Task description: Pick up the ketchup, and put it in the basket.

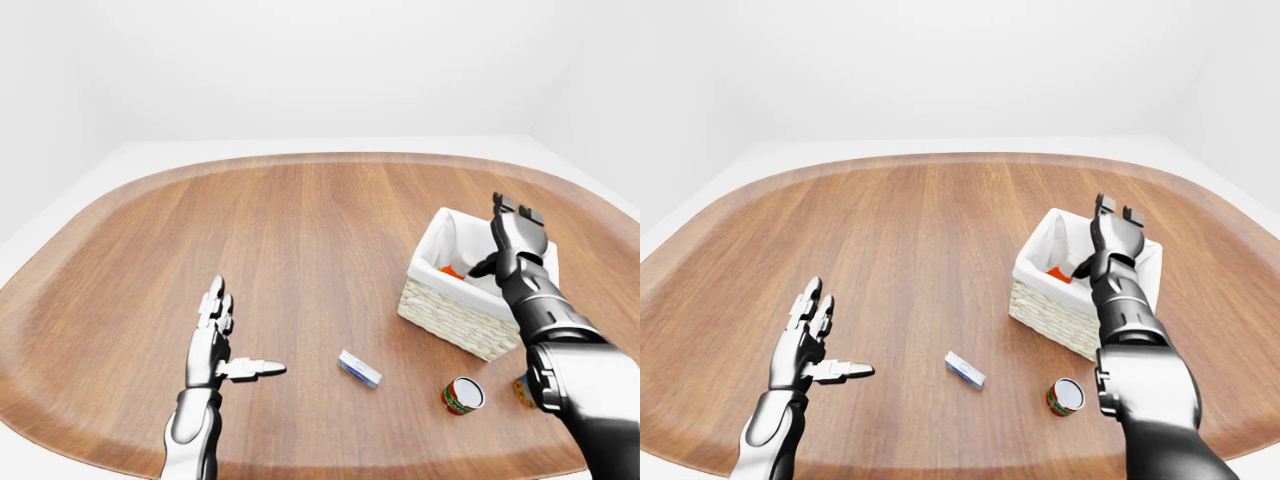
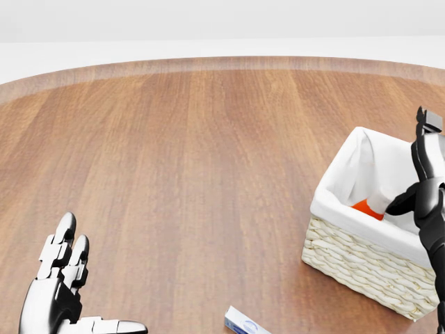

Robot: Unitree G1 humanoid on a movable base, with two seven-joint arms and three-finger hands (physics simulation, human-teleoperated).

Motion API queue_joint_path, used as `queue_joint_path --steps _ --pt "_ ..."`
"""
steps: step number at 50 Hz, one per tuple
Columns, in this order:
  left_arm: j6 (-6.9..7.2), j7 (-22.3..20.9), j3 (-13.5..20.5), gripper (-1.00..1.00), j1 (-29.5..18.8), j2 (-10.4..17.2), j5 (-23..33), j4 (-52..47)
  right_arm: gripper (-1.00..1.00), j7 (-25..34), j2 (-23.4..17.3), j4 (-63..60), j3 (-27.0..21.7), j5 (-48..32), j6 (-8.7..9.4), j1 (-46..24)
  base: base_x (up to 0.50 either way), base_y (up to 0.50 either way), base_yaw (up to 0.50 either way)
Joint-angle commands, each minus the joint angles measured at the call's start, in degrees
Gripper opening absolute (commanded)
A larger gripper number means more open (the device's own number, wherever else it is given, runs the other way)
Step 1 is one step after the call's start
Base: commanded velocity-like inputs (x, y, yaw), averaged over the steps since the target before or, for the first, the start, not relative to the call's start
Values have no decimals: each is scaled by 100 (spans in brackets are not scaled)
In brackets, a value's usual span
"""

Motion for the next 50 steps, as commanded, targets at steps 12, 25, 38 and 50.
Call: queue_joint_path --steps 12,25,38,50 --pt "0 -26 -25 100 63 -16 14 -89 100 -204 -64 -122 -42 6 -68 -152 0 0 0" --pt "0 -20 -24 100 50 -17 17 -91 100 295 -282 -1162 -243 211 128 -171 0 0 0" --pt "0 -31 -31 100 108 -23 16 -151 100 2851 37 -6597 -1032 -154 570 1689 0 0 0" --pt "0 -35 -34 100 147 -38 32 -358 100 4571 247 -9863 -1645 -797 570 2510 0 0 0"
